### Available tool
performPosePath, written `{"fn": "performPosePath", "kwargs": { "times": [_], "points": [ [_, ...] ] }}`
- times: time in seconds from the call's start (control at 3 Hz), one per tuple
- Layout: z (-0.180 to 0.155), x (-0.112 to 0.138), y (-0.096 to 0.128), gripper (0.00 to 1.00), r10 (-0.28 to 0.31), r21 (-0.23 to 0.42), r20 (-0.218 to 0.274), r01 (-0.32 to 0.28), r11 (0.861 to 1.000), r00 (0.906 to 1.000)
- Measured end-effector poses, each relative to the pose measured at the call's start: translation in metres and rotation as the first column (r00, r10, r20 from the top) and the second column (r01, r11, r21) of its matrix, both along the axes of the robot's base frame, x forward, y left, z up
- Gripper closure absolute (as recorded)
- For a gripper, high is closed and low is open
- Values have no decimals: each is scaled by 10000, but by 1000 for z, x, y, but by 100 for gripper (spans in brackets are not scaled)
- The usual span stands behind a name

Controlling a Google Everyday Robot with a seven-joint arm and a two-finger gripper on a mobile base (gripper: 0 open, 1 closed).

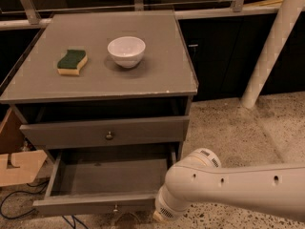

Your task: Close middle drawer

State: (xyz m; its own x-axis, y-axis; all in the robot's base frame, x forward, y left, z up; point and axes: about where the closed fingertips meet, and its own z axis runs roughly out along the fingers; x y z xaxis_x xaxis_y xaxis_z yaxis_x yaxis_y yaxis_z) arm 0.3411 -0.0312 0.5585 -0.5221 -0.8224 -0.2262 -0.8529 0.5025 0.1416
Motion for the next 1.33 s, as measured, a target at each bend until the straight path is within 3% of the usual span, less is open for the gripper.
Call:
{"fn": "performPosePath", "kwargs": {
  "times": [0.33,0.67,1.0,1.33],
  "points": [
    [-1,2,0,100,-3,-6,50,3,10000,10000],
    [-15,-12,-3,100,-157,-150,-592,148,9998,9981],
    [-90,-22,6,100,-709,427,-1292,770,9961,9891],
    [-91,-20,9,100,-770,464,-1241,833,9954,9893]
  ]
}}
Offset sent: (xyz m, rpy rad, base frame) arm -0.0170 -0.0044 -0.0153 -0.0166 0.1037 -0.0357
